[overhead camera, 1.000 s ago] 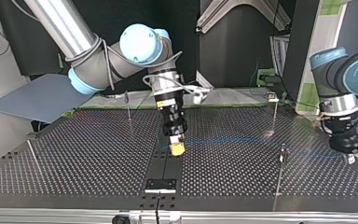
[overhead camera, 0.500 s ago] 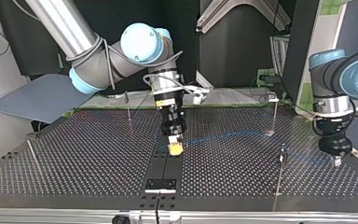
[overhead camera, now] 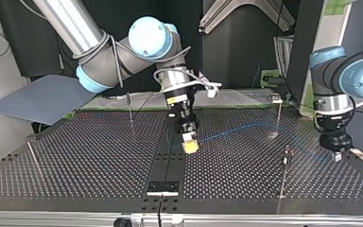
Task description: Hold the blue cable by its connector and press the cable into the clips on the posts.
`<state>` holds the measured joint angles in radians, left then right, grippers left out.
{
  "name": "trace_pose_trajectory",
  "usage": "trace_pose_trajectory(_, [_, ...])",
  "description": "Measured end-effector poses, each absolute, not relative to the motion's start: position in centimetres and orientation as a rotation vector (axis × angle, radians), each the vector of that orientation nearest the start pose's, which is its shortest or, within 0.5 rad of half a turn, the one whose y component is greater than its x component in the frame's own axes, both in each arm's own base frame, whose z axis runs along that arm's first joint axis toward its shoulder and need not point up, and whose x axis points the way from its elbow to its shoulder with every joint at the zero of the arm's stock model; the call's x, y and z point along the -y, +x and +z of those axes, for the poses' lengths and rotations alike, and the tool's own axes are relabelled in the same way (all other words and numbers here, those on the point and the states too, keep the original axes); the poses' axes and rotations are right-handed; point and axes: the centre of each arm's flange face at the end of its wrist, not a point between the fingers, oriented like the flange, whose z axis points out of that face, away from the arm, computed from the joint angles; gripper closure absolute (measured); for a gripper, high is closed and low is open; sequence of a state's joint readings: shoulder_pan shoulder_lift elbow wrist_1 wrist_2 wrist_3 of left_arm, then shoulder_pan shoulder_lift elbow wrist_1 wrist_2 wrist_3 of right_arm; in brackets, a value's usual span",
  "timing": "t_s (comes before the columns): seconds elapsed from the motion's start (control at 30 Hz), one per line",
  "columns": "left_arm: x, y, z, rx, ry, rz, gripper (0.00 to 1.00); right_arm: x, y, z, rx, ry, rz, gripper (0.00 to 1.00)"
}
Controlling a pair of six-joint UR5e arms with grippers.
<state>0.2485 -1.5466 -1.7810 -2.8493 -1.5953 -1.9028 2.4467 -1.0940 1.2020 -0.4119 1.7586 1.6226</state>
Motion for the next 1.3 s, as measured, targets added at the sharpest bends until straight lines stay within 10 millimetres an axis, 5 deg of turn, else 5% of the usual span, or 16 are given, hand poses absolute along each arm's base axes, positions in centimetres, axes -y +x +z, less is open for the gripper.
trace_pose_trajectory(0.53, [1.5,51.6,40.8,-1.434,-0.401,-0.082,1.00,38.0,61.3,41.7,0.802,1.374,1.921,1.00])
trace_pose_trajectory(1.3, [2.4,53.2,43.1,-1.405,-0.361,-0.127,1.00,42.8,58.3,41.4,0.892,1.294,1.865,1.00])
